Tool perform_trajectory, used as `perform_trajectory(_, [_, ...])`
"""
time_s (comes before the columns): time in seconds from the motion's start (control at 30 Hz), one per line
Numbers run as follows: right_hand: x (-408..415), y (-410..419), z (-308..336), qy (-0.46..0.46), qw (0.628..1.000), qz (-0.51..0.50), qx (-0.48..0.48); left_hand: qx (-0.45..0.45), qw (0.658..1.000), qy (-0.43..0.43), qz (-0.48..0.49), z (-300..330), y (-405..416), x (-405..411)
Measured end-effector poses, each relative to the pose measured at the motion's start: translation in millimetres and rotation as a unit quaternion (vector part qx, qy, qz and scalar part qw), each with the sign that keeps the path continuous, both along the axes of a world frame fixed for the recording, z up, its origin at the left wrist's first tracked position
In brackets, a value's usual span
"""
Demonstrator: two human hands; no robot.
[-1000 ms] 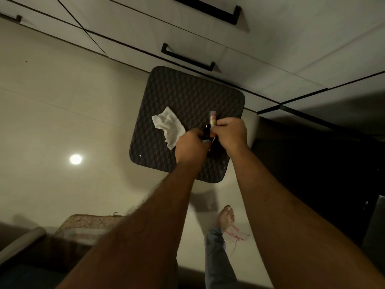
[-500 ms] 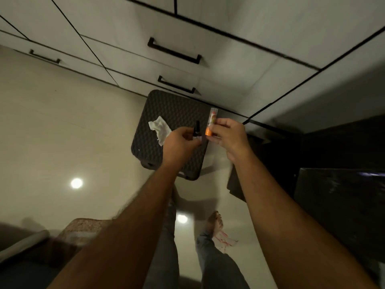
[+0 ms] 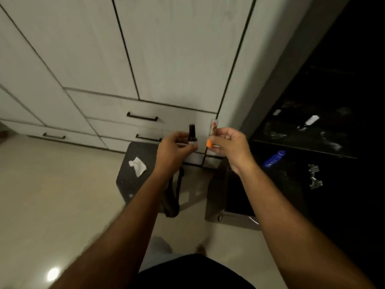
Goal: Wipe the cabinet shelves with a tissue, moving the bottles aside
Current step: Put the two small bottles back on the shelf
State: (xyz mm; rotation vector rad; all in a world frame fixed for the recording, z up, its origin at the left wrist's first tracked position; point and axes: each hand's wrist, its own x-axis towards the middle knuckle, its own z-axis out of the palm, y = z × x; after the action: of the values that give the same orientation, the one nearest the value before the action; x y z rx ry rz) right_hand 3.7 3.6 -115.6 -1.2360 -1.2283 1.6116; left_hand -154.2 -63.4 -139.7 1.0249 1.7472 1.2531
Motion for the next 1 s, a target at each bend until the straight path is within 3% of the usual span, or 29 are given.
perform_trajectory(0.27, [84,-43,41,-0.006,0.993,-0.117,0.018,0.042,0.989,0.058,-0.126,59,6,63])
perform_trajectory(0.6, [164,-58,59,-0.012,0.973,-0.222,0.069,0.086,0.972,0.101,-0.195,95,15,138])
perform_trajectory(0.8, [204,-28,70,-0.022,0.966,-0.235,0.106,0.125,0.965,0.12,-0.198,112,47,174])
perform_trajectory(1.0, [258,24,113,-0.006,0.96,-0.221,0.17,0.178,0.965,0.086,-0.175,137,85,221])
